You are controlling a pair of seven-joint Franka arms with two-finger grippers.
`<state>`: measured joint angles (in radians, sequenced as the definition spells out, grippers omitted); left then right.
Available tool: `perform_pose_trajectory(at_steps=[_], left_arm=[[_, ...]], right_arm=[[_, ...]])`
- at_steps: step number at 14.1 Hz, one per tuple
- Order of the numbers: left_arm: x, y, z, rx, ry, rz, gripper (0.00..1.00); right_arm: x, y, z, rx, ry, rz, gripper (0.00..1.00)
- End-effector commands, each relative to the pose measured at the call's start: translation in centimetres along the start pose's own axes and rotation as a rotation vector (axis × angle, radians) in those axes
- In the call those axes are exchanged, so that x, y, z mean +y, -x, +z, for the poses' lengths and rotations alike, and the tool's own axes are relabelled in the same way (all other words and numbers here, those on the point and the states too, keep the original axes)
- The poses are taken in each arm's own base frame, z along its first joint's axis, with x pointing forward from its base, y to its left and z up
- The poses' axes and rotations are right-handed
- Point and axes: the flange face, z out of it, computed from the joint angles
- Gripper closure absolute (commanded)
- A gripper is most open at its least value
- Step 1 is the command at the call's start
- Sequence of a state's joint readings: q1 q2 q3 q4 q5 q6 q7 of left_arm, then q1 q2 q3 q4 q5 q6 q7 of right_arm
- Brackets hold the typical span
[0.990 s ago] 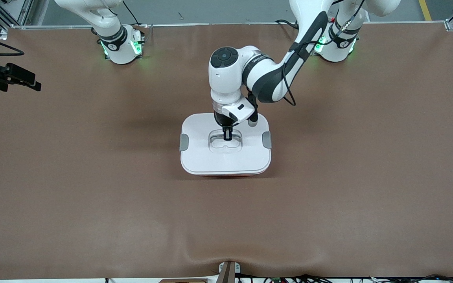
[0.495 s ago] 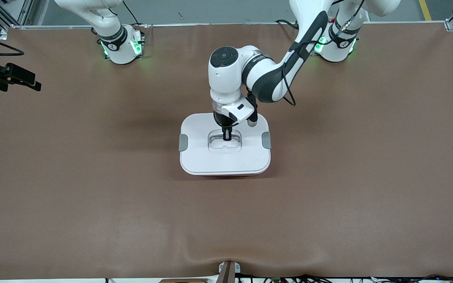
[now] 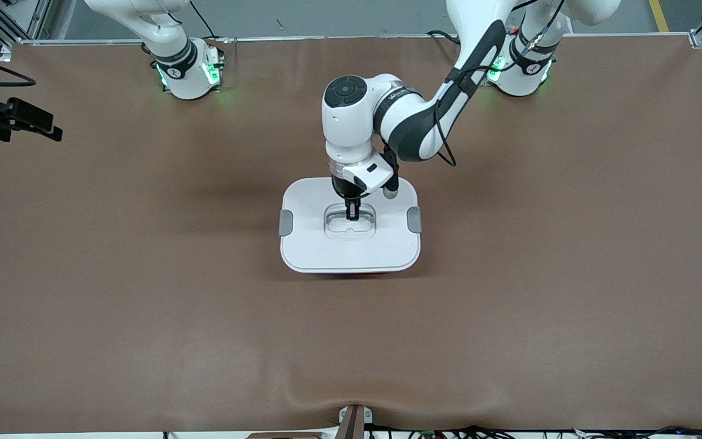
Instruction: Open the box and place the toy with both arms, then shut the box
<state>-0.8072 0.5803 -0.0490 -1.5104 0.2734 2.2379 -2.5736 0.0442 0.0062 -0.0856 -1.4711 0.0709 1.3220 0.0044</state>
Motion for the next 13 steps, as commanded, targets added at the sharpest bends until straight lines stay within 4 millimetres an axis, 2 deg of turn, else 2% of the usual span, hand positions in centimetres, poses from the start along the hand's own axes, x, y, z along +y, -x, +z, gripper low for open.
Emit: perform_pose_trajectory(at_steps=[1, 7, 11, 13], left_arm=[[-0.1, 0.4, 0.3, 0.007, 0.016, -0.004, 1.00], [0.0, 0.6, 0.2, 0.002, 0.015, -0.010, 1.00], [-0.5, 0.7, 1.6, 0.017, 0.003, -0.003, 1.00], [-0.2, 0.8, 1.1, 0.008, 0.008, -0.008, 1.00]], right_arm=[[0.2, 0.2, -0.6, 0.002, 0.017, -0.004, 0.00], [0.3, 0.2, -0.7, 0.004, 0.017, -0.003, 0.00], [0.3, 0.2, -0.7, 0.004, 0.017, -0.003, 0.00], [0.3, 0.2, -0.7, 0.004, 0.017, -0.003, 0.00]])
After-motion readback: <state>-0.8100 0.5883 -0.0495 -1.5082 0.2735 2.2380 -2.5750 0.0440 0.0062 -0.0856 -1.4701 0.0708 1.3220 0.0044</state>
